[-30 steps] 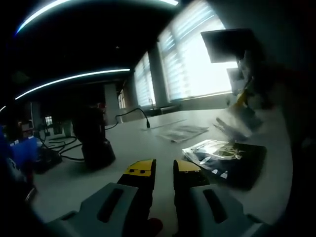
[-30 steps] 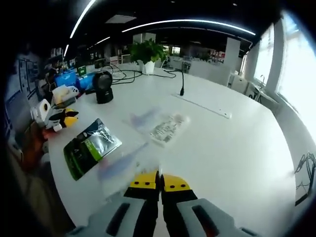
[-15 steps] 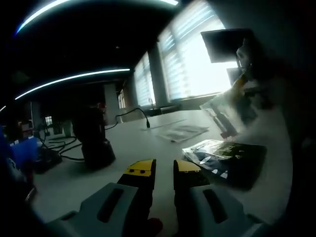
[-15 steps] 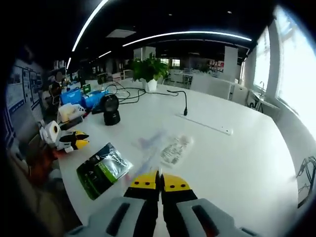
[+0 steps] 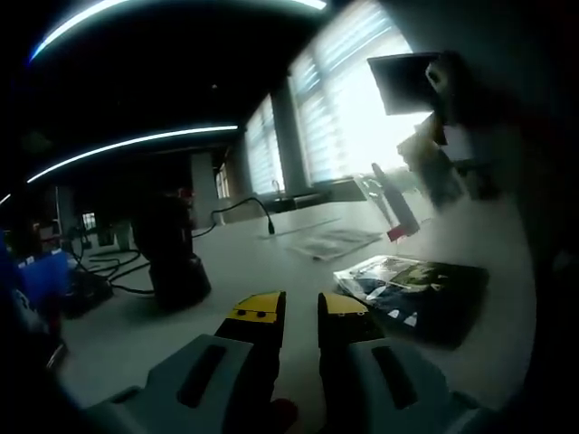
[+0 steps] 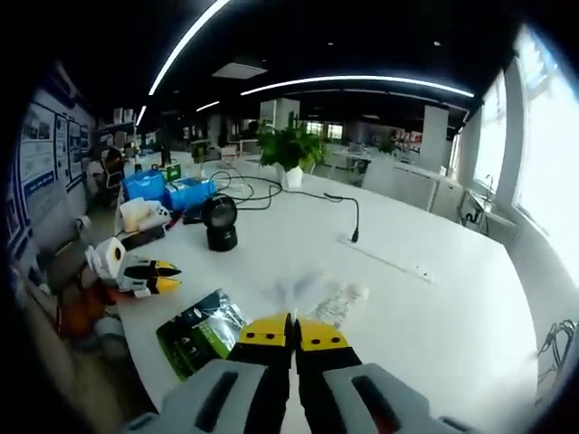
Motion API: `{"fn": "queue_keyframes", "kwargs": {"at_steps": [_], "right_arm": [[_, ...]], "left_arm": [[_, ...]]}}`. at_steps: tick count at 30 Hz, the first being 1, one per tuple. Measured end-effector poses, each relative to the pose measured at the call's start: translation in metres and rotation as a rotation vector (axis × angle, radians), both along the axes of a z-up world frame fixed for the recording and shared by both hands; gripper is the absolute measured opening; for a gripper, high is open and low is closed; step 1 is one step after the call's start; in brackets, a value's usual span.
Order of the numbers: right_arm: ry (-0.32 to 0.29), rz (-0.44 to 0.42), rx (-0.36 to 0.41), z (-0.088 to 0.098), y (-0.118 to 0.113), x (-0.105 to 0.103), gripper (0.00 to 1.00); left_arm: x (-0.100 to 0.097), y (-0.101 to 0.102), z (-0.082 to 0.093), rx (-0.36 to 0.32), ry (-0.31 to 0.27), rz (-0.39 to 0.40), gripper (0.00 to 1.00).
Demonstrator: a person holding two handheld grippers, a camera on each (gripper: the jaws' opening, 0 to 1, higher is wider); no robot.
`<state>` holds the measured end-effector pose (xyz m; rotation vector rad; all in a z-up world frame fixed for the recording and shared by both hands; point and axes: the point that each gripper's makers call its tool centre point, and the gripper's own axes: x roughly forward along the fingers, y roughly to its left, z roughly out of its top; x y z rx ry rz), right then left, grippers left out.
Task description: Clip sheet goods on table flip sheet goods clip sheet goods scan sheet goods put sheet goods back to table
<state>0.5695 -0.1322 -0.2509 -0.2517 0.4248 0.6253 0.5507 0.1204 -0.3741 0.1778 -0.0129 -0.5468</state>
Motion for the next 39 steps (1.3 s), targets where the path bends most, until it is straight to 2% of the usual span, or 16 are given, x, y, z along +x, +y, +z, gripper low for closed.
{"fn": "queue_keyframes", "kwargs": {"at_steps": [12,19,28,32,39], "right_arm": [[-0.055,0.005,0.037,0.026,0.016,0.013,0.0],[-0.071,0.004,0.054,0.033,0.029,0.026,0.0],[-0.083,-0.002,0.118,0.036,0.046,0.047,0.0],[-0.085,-0.015,0.154,0.04,0.05,0.066,0.0],[-0.098,-0.037,0.189,0.042,0.062,0.076,0.0]], "left_arm": [[0.001,0.002,0.001,-0.007,-0.001,0.006,0.07],[0.0,0.002,0.001,-0.009,-0.003,0.006,0.07],[0.001,0.002,0.001,-0.013,-0.004,0.002,0.07],[0.001,0.002,0.001,-0.008,-0.005,0.003,0.07],[0.002,0.002,0.001,-0.008,-0.004,0.003,0.07]]}}
